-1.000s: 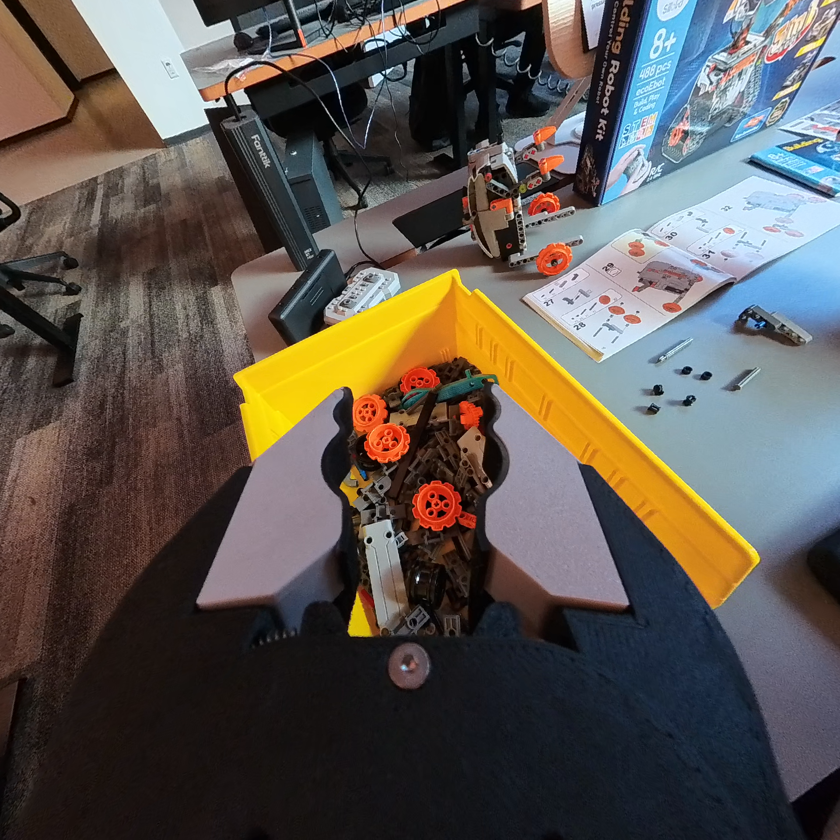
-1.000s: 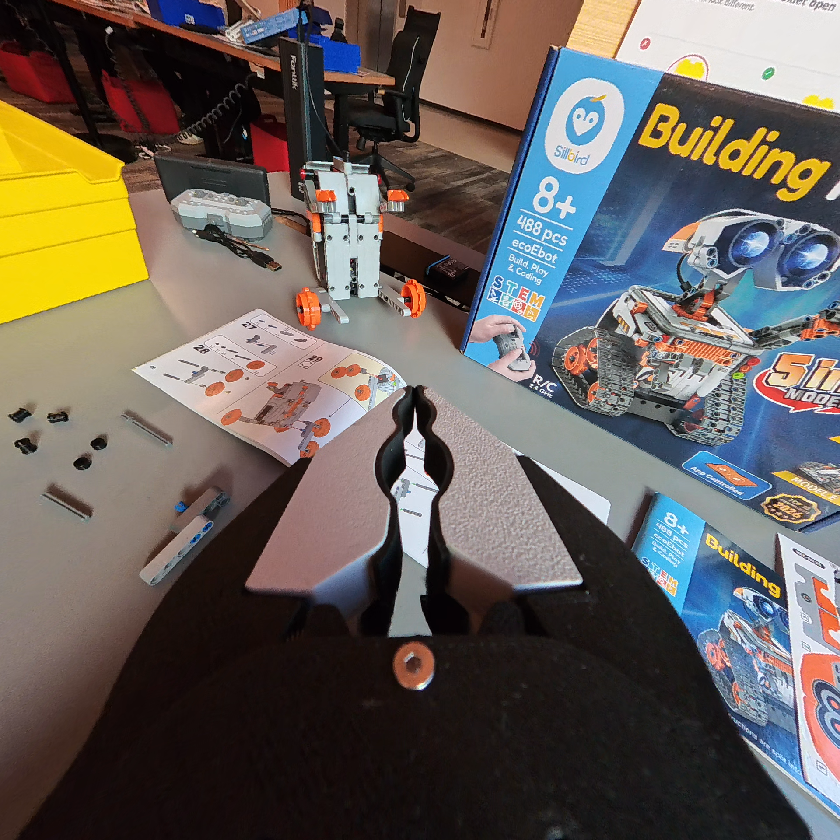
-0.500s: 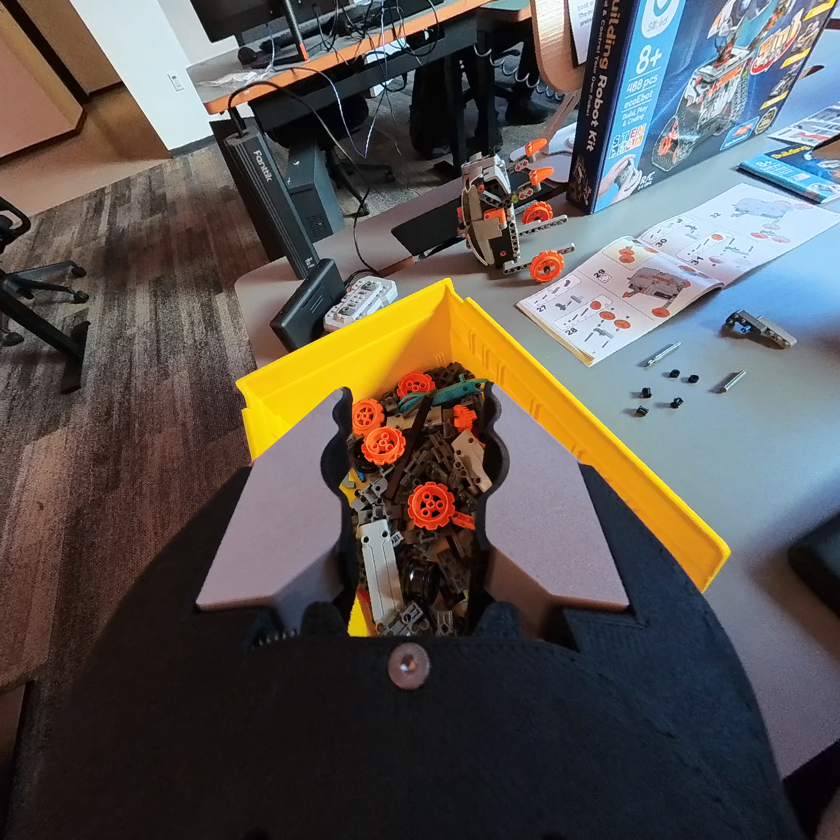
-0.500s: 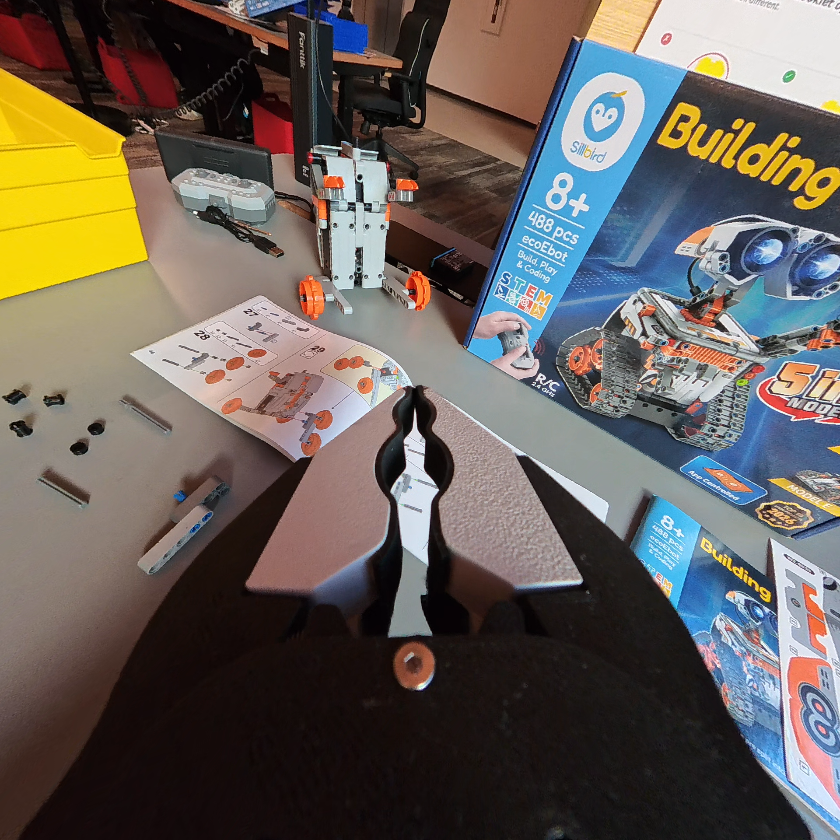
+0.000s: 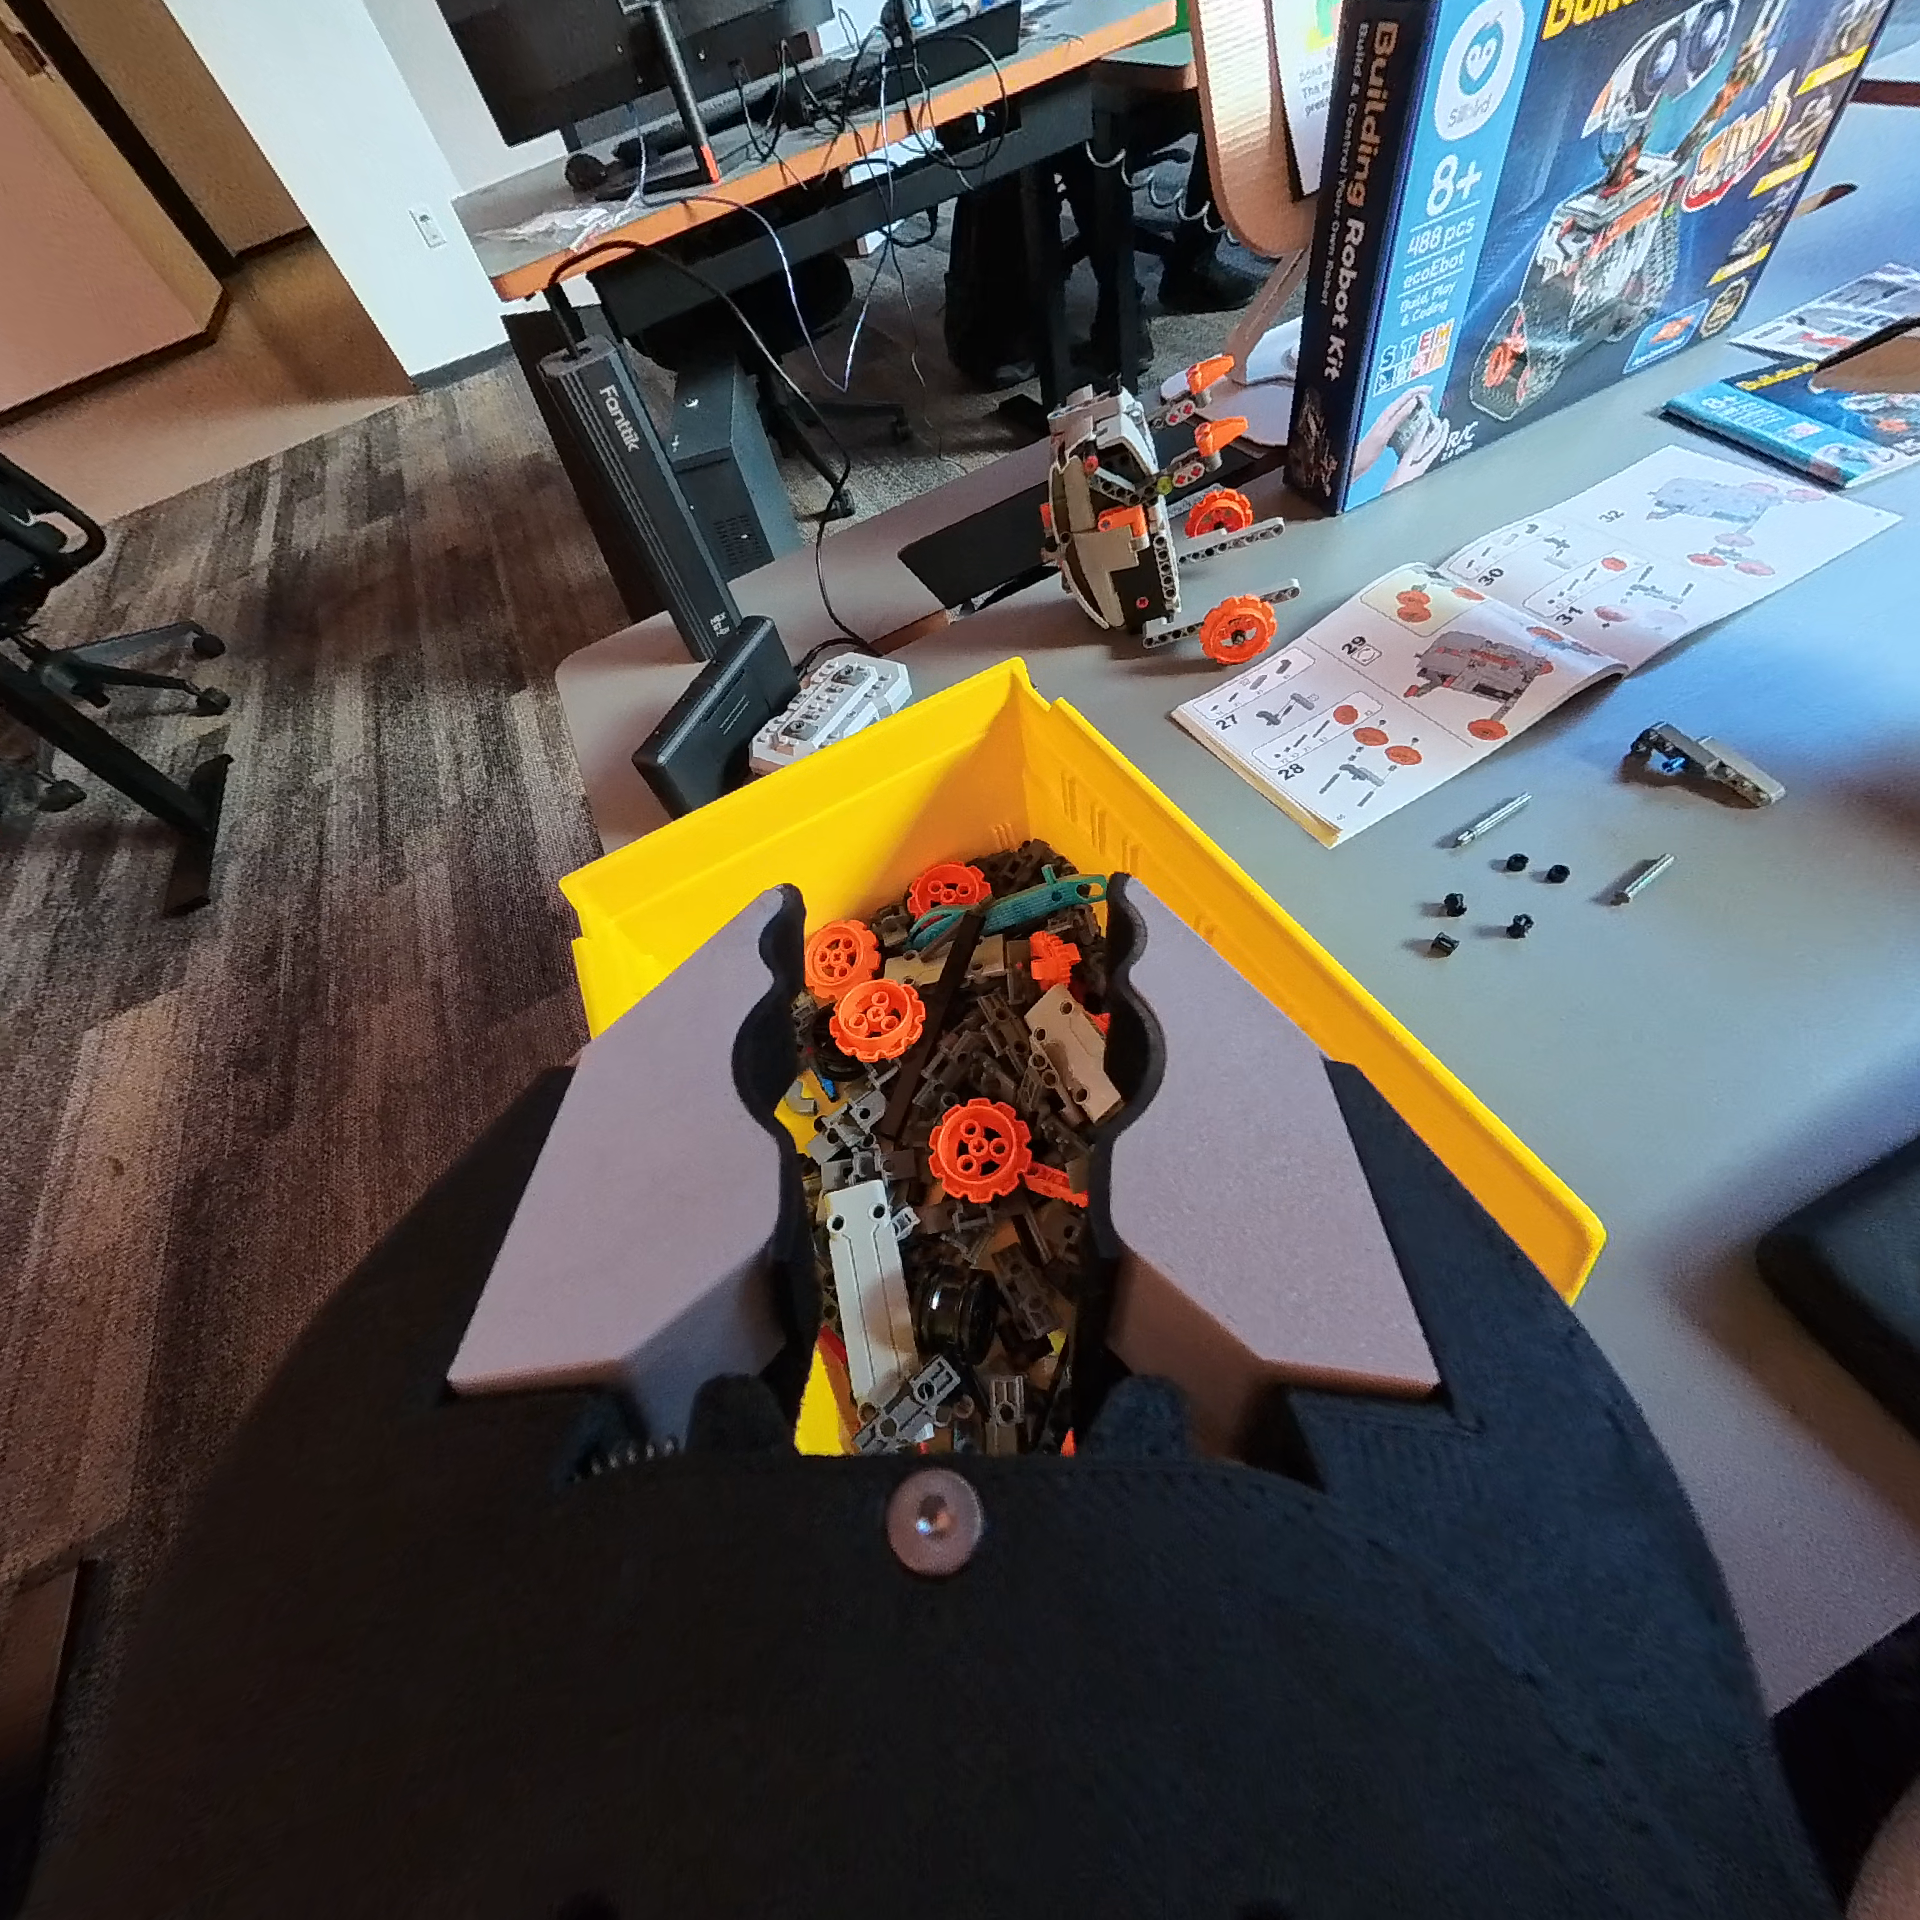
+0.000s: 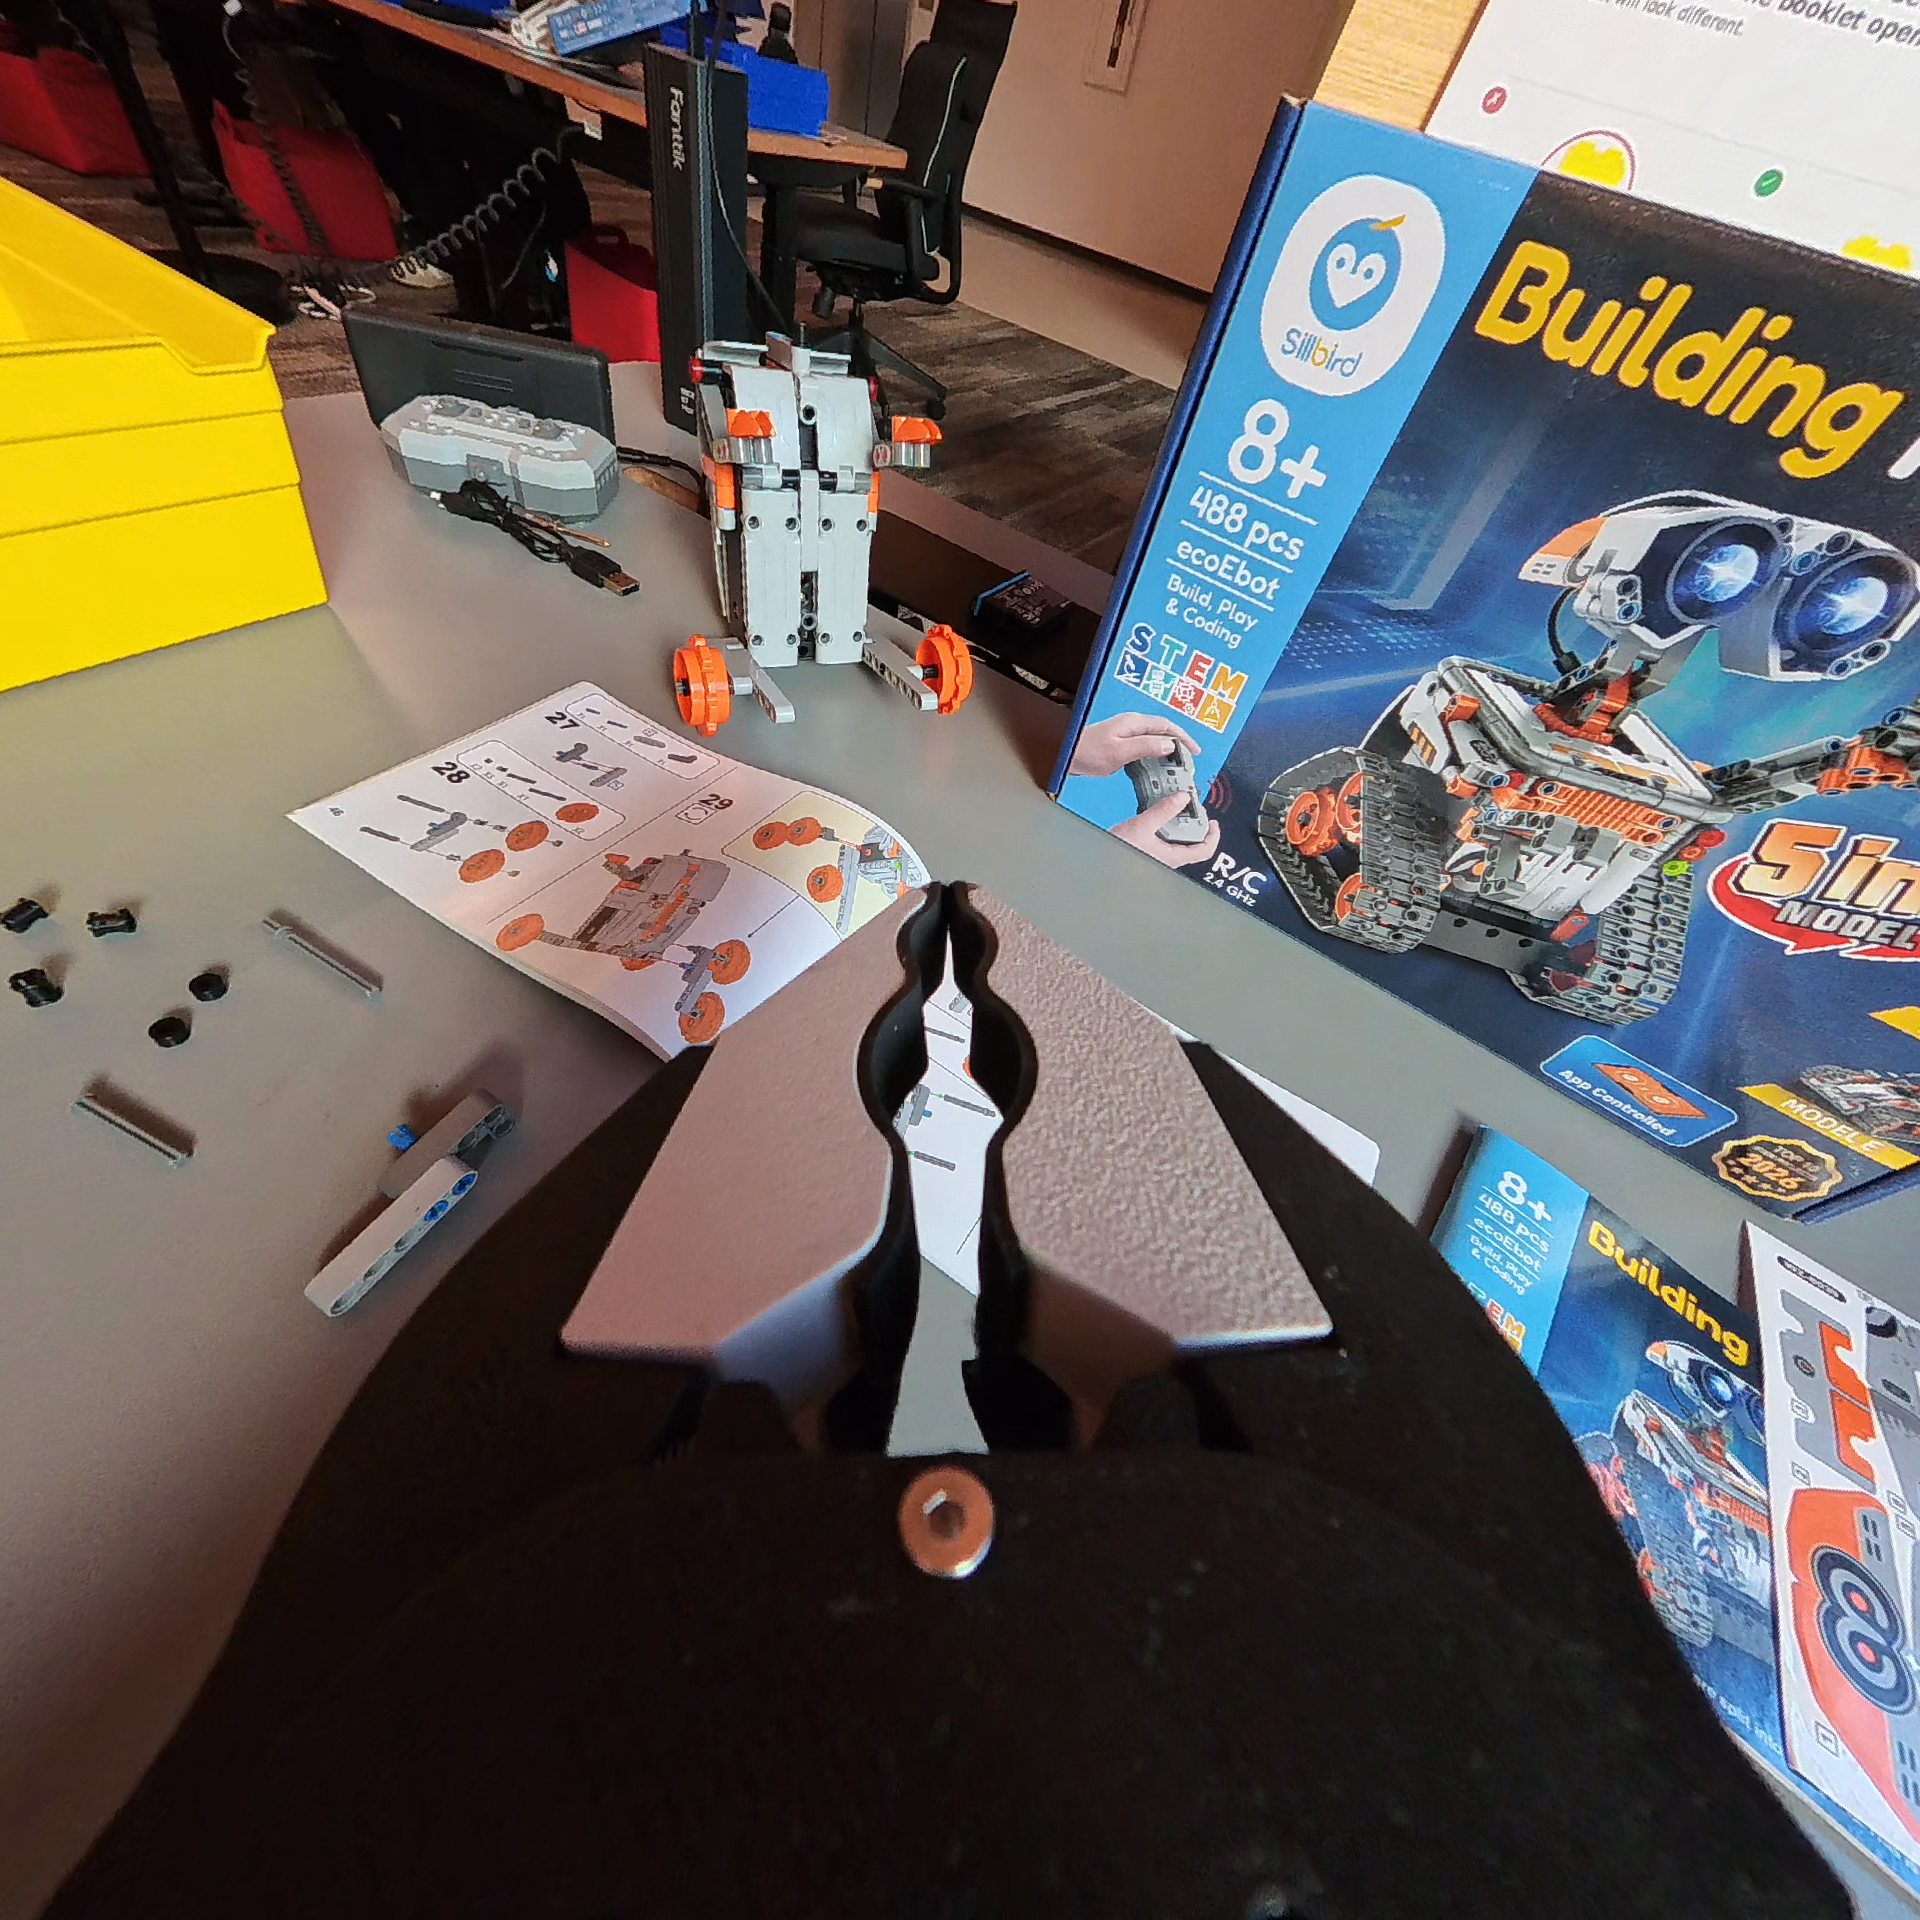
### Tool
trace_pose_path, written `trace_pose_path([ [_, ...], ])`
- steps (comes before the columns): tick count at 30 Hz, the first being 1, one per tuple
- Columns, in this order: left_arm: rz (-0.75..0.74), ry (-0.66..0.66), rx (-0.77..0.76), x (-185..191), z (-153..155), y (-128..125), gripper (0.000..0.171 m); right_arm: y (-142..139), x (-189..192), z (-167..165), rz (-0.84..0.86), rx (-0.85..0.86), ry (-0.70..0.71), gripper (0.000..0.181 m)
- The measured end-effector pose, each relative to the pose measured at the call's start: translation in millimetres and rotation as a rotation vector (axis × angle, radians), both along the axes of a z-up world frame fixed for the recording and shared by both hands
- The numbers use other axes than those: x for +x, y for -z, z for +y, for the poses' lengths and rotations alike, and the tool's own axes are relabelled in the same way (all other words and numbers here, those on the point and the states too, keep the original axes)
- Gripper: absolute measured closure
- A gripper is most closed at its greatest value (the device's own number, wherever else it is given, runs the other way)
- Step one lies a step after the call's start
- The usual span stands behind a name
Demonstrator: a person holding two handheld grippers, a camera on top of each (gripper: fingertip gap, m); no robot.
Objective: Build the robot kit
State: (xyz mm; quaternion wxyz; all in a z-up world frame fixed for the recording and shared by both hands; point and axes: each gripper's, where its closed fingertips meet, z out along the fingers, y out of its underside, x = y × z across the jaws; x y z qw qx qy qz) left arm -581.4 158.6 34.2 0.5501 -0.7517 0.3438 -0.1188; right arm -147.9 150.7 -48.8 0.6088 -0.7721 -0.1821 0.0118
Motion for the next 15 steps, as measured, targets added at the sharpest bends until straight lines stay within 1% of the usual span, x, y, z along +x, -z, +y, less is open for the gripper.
trace_pose_path([
  [15,-0.009,-0.002,0.007,-4.0,-7.2,-6.3,0.116,7.0,5.0,1.8,0.009,-0.022,0.010,0.181],
])
